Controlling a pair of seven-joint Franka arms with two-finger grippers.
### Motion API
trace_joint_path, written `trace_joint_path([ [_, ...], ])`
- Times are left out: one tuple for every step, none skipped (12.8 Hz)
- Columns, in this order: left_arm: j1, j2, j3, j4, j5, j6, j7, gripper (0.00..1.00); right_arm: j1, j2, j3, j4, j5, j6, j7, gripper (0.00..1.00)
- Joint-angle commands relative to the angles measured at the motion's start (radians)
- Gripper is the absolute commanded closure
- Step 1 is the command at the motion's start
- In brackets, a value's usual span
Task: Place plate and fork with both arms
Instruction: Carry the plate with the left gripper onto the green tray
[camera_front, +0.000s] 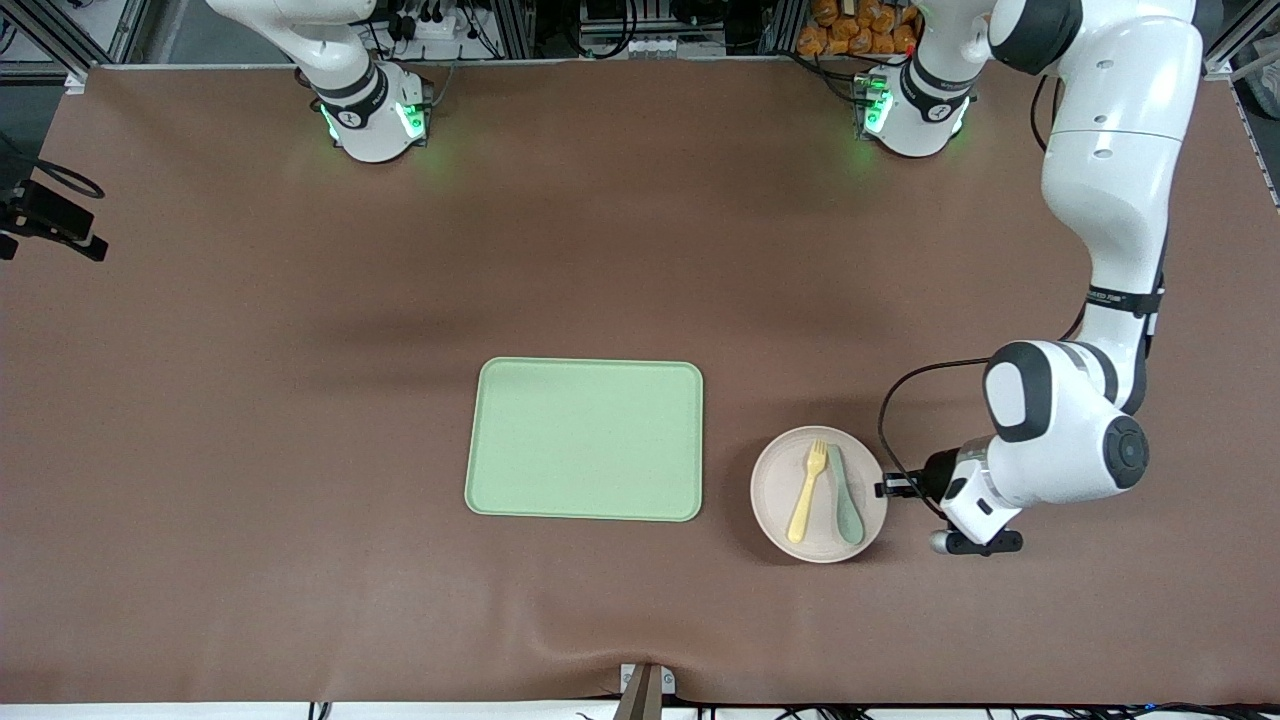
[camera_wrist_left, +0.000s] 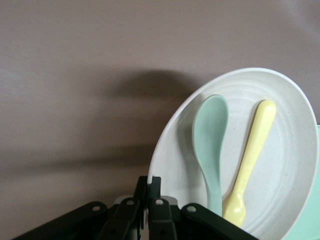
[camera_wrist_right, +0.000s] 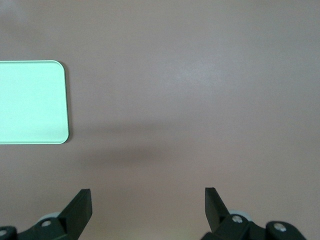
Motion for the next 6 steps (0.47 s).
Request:
trace_joint_path([
  [-0.066, -0.012, 0.014, 0.025, -0.007, -0.017, -0.115, 1.0, -0.006, -0.011, 0.003, -0.003, 0.013, -0.006, 0.006, 0.0],
  [-0.096, -0.012, 0.014, 0.035, -0.007, -0.015, -0.179, 1.0, -0.006, -0.011, 0.003, -0.003, 0.013, -0.006, 0.006, 0.0],
  [-0.131, -0.012, 0.016, 0.037, -0.005, -0.01, -0.233, 1.0, -0.008, -0.011, 0.003, -0.003, 0.013, -0.006, 0.006, 0.0],
  [-0.16, -0.011, 0.017, 0.043, -0.005, -0.001, -0.27, 1.0, -0.009, -0.011, 0.003, -0.003, 0.013, -0.007, 0.006, 0.0],
  [-0.183, -0.008, 0.016, 0.054, -0.007, 0.011, -0.301, 1.0, -0.009, -0.011, 0.003, -0.004, 0.013, -0.006, 0.006, 0.0],
  [-0.209, -0.003, 0.017, 0.057, -0.005, 0.025, -0.335, 1.0, -0.011, -0.01, 0.003, -0.004, 0.013, -0.006, 0.006, 0.0],
])
